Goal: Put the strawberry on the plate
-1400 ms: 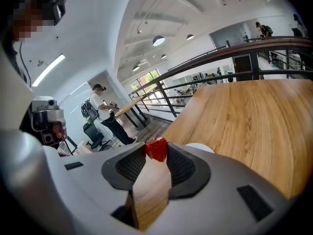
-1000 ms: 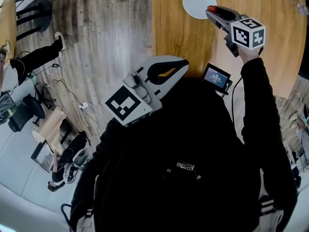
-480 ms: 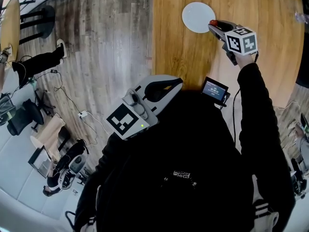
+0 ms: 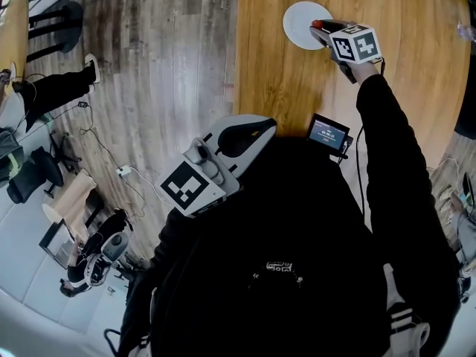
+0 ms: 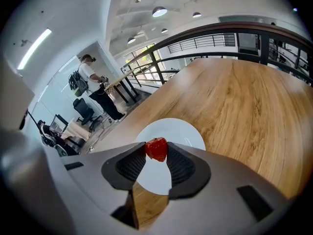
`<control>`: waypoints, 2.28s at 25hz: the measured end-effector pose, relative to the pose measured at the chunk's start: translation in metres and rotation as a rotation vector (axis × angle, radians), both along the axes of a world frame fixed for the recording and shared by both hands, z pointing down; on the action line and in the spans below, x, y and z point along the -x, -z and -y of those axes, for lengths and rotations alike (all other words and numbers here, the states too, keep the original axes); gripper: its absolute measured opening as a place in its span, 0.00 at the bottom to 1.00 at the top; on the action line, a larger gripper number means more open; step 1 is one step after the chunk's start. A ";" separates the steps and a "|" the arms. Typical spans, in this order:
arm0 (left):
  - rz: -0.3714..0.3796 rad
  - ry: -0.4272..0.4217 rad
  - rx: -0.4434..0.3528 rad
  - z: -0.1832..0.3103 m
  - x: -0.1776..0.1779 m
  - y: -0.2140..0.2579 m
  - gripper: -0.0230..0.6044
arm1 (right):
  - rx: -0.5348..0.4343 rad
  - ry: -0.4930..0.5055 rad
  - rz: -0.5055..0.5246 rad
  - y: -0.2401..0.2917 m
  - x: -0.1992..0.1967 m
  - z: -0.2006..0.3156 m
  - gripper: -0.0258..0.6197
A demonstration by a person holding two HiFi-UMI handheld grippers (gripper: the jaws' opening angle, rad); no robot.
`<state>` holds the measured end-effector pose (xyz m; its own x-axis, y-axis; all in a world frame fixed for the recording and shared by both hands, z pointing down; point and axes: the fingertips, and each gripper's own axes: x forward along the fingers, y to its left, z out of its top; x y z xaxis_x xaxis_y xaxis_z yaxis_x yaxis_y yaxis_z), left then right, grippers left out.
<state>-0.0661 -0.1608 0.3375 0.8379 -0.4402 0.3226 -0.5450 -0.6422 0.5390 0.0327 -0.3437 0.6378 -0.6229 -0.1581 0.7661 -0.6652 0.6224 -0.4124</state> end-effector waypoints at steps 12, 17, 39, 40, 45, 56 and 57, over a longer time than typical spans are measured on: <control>-0.015 0.072 0.020 -0.019 0.011 0.000 0.04 | -0.063 0.102 -0.200 -0.028 -0.003 0.001 0.26; 0.005 0.109 0.030 -0.026 0.023 0.007 0.04 | -0.047 0.101 -0.274 -0.027 -0.009 0.000 0.26; 0.086 0.115 0.029 -0.036 0.065 -0.038 0.04 | -0.092 -0.164 -0.075 -0.005 -0.024 0.014 0.37; 0.107 0.089 0.049 -0.036 0.066 -0.045 0.04 | -0.102 -0.172 -0.069 0.003 -0.028 0.013 0.37; 0.181 0.044 0.069 -0.029 0.081 -0.066 0.04 | -0.143 -0.155 -0.019 0.040 -0.033 -0.009 0.14; 0.001 -0.019 -0.157 0.028 0.041 0.013 0.04 | -0.254 -0.162 0.125 0.180 -0.026 -0.073 0.07; -0.003 -0.039 -0.166 0.029 0.038 0.016 0.04 | -0.263 -0.165 0.161 0.199 -0.018 -0.083 0.07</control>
<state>-0.1042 -0.1900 0.3216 0.8562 -0.4546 0.2456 -0.5166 -0.7431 0.4253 0.0507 -0.2612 0.4392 -0.6819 -0.4460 0.5798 -0.7054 0.6107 -0.3599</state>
